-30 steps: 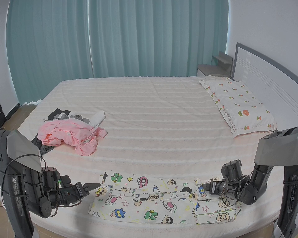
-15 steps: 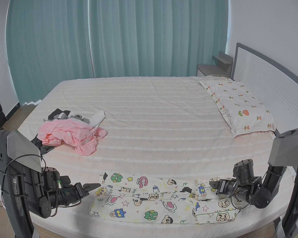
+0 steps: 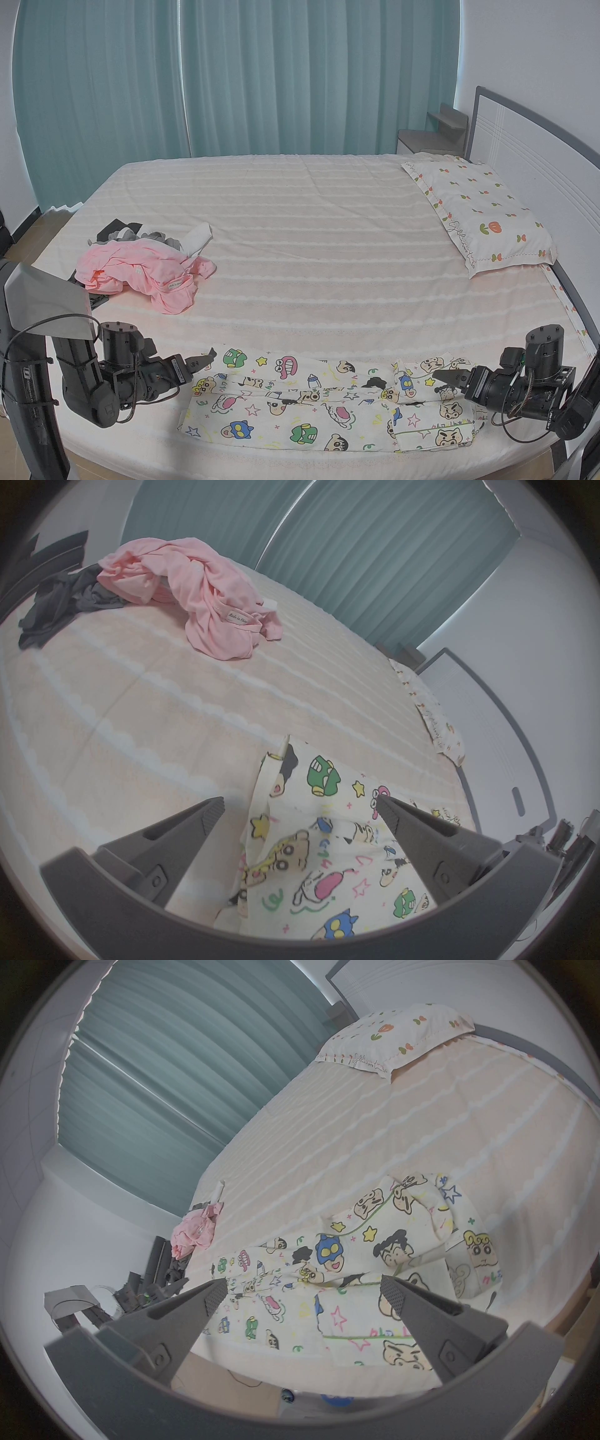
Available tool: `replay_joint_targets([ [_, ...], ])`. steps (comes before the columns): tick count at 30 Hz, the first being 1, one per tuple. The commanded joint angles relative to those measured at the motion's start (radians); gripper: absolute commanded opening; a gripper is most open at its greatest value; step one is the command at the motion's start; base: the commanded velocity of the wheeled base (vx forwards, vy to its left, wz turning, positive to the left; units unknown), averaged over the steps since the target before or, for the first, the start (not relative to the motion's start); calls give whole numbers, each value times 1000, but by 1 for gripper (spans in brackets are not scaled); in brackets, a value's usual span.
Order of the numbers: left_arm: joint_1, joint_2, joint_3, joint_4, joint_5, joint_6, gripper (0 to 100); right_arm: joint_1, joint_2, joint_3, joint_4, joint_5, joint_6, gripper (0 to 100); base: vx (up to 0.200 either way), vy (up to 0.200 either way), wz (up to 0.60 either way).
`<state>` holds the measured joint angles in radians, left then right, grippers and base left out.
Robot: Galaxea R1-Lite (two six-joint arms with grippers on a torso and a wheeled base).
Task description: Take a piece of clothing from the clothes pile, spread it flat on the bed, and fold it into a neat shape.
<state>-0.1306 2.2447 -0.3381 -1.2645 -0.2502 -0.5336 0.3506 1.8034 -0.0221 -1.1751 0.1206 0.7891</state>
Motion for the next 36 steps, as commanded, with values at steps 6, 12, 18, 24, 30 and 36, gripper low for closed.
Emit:
replay_joint_targets([
  [6, -29, 55, -268, 309, 26, 150, 100, -12, -47, 22, 77, 91, 45, 100, 0, 0, 0],
  [12, -83, 119, -297, 306, 34, 165, 100, -10, -44, 22, 78, 90, 45, 100, 0, 0, 0],
  [18, -101, 150, -309, 312, 71, 268, 100, -10, -44, 22, 80, 90, 44, 100, 0, 0, 0],
  [24, -104, 158, -302, 338, 124, 331, 100, -10, -41, 22, 80, 90, 44, 100, 0, 0, 0],
  [30, -122, 156, -291, 339, 138, 334, 100, -12, -41, 22, 80, 88, 42, 100, 0, 0, 0],
  [36, -145, 154, -280, 344, 163, 336, 100, -12, -39, 22, 80, 86, 42, 100, 0, 0, 0],
])
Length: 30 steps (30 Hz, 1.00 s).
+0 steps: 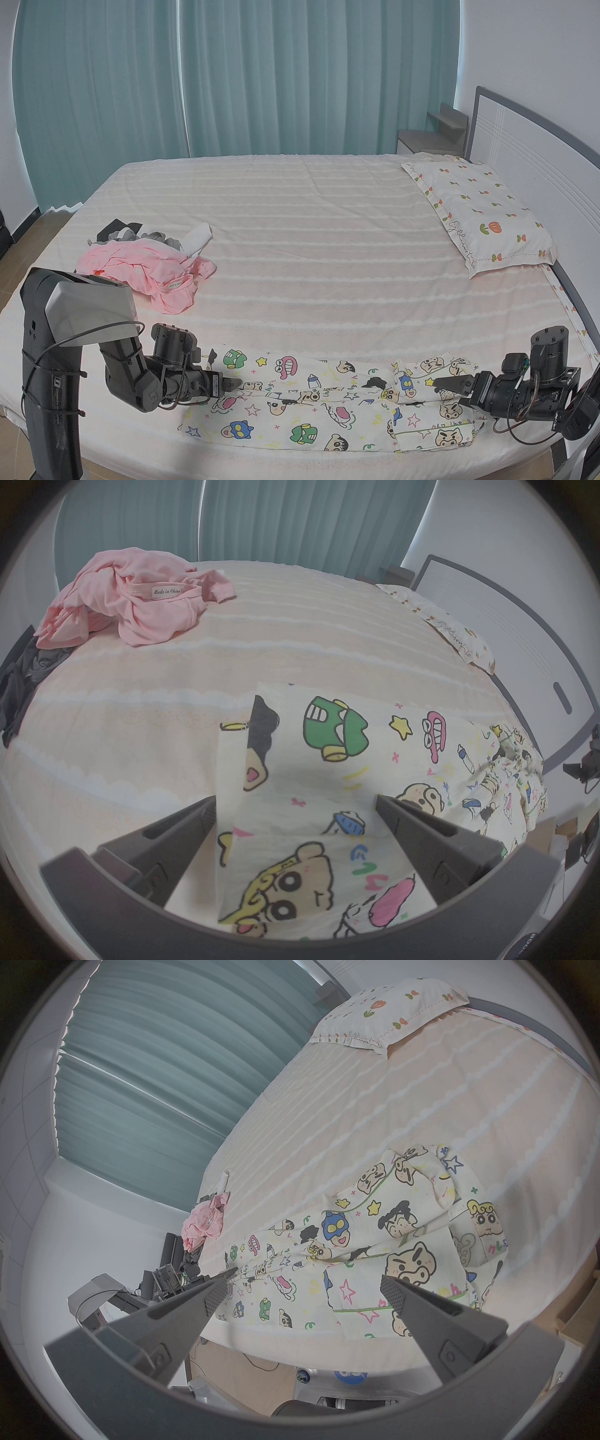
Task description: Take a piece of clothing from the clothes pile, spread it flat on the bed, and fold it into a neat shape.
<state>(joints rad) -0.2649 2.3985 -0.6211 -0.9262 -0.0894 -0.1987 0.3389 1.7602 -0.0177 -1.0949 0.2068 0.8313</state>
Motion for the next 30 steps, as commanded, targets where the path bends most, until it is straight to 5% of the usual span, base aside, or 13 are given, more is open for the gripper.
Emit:
replay_joint_targets([
  [1, -11, -1, 3, 15, 2, 4, 100, 0, 4, 18, 0, 0, 0, 100, 0, 0, 0],
  [6, -11, -6, 4, 76, 16, 78, 100, 0, 4, 18, 0, 0, 0, 100, 0, 0, 0],
  [17, -23, 1, -2, 78, 66, 79, 100, 0, 5, 18, 0, -1, 0, 100, 0, 0, 0],
  [18, -23, 1, -3, 78, 66, 79, 0, 0, 5, 18, 0, -1, 0, 100, 0, 0, 0],
  [30, -23, -7, 4, 78, 66, 65, 0, -1, 7, 18, 0, -1, 0, 100, 0, 0, 0],
])
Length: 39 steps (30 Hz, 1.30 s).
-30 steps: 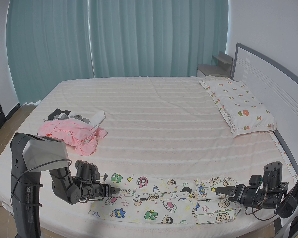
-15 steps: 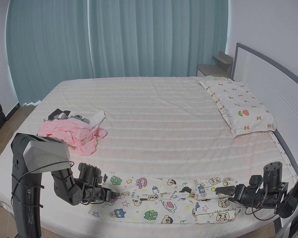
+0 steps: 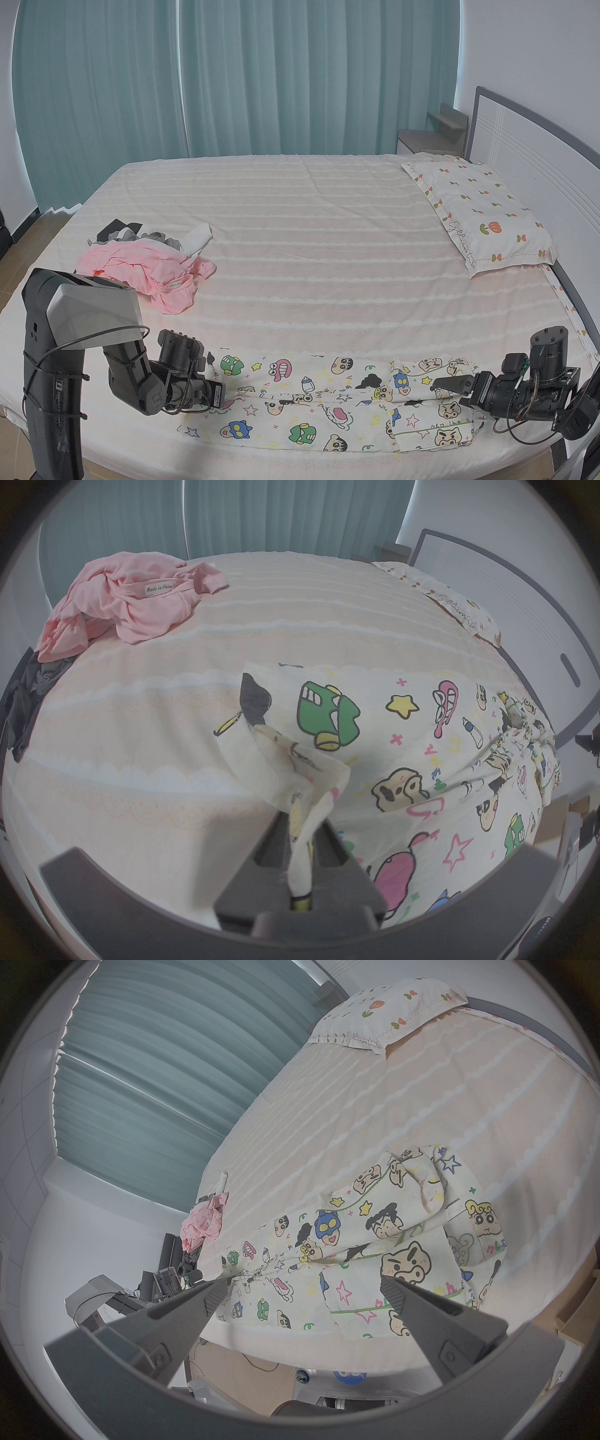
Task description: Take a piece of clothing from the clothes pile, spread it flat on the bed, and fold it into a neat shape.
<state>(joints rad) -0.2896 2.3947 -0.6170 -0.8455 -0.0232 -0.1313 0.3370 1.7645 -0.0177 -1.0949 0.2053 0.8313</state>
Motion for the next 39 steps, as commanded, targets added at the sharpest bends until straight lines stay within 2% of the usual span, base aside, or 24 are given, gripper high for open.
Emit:
replay_joint_targets([
  [1, 1, -5, -1, -3, 0, -16, 0, 0, 3, 18, 0, 0, 0, 100, 0, 0, 0],
  [8, 12, -37, -1, 0, 2, -37, 0, 0, 1, 18, 0, 0, 0, 100, 0, 0, 0],
  [22, 105, -166, -1, 63, -11, -33, 0, 0, 1, 18, 0, 0, 0, 100, 0, 0, 0],
  [31, 210, -204, -9, 112, -43, -28, 0, 0, 1, 18, 0, 0, 0, 100, 0, 0, 0],
  [39, 343, -273, -13, 172, -107, 4, 0, 0, 3, 18, 0, 0, 0, 100, 0, 0, 0],
])
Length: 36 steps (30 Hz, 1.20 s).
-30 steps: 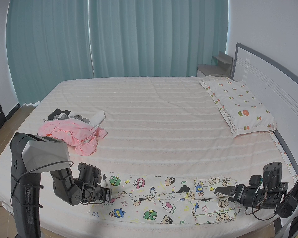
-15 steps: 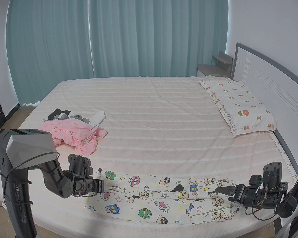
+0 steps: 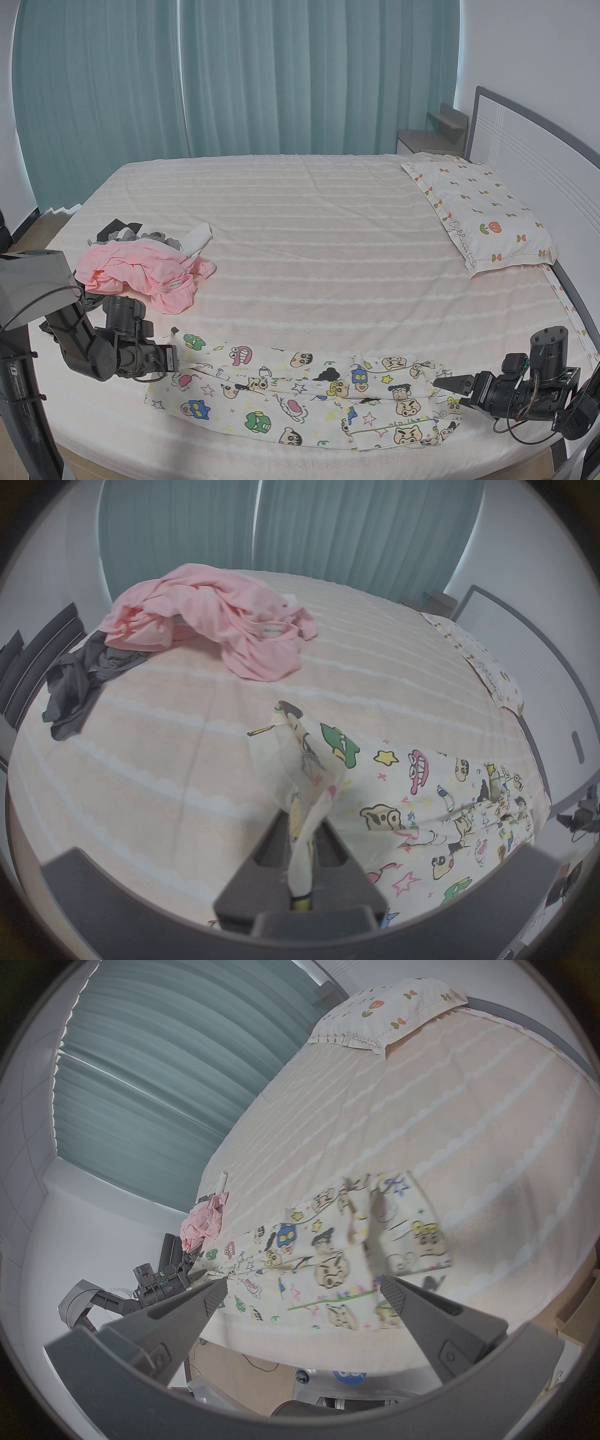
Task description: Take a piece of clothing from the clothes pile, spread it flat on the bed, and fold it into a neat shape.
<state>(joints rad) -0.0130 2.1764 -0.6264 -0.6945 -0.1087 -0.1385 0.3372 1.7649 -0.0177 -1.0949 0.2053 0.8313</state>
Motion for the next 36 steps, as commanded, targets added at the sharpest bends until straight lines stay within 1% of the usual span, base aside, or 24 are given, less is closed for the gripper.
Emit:
replay_joint_targets([
  [1, 67, -55, -4, 21, -22, 11, 0, 0, 2, 18, 0, 0, 0, 100, 0, 0, 0],
  [2, 134, -90, -19, 52, -49, 25, 0, -1, 2, 18, 0, 0, 0, 100, 0, 0, 0],
  [3, 150, -98, -26, 62, -55, 30, 0, -1, 2, 18, 0, 0, 0, 100, 0, 0, 0],
  [6, 245, -136, -61, 145, -77, 74, 0, -1, 4, 18, 0, 0, 0, 100, 0, 0, 0],
  [8, 249, -138, -62, 148, -77, 76, 0, -1, 4, 18, 0, 0, 0, 100, 0, 0, 0],
  [9, 315, -165, -88, 199, -98, 97, 0, -1, 4, 18, 0, 0, 0, 100, 0, 0, 0],
  [11, 366, -184, -115, 237, -111, 111, 0, -1, 4, 18, 0, 0, 0, 100, 0, 0, 0],
  [13, 395, -191, -134, 265, -115, 120, 0, -1, 4, 18, 0, 0, 0, 100, 0, 0, 0],
  [14, 439, -202, -165, 309, -121, 140, 0, -1, 4, 18, 0, 0, 2, 100, 0, 0, 0],
  [17, 496, -211, -210, 371, -121, 168, 0, -1, 4, 18, 0, -1, 2, 100, 0, 0, 0],
  [18, 496, -211, -210, 371, -121, 168, 0, -1, 4, 18, 0, -1, 2, 100, 0, 0, 0],
  [19, 535, -222, -248, 412, -121, 189, 0, -1, 4, 18, 0, -1, 2, 100, 0, 0, 0],
  [20, 551, -227, -266, 434, -121, 198, 0, -3, 4, 18, 0, 0, 2, 100, 0, 0, 0],
  [22, 573, -237, -294, 466, -121, 214, 0, -6, 4, 18, 0, 0, 2, 100, 0, 0, 0],
  [25, 584, -254, -326, 518, -118, 220, 0, -9, 4, 18, 0, 0, 2, 100, 0, 0, 0],
  [29, 573, -291, -322, 556, -115, 218, 0, -9, 5, 18, 0, 0, 2, 100, 0, 0, 0],
  [32, 505, -322, -303, 587, -104, 214, 0, -9, 11, 18, 0, 0, 0, 100, 0, 0, 0],
  [34, 478, -339, -297, 605, -94, 214, 0, -9, 11, 18, 0, 0, 0, 100, 0, 0, 0],
  [35, 447, -352, -289, 619, -77, 212, 0, -9, 11, 18, 0, 0, 0, 100, 0, 0, 0],
  [36, 435, -357, -285, 624, -72, 211, 0, -9, 11, 18, 0, 0, 0, 100, 0, 0, 0],
])
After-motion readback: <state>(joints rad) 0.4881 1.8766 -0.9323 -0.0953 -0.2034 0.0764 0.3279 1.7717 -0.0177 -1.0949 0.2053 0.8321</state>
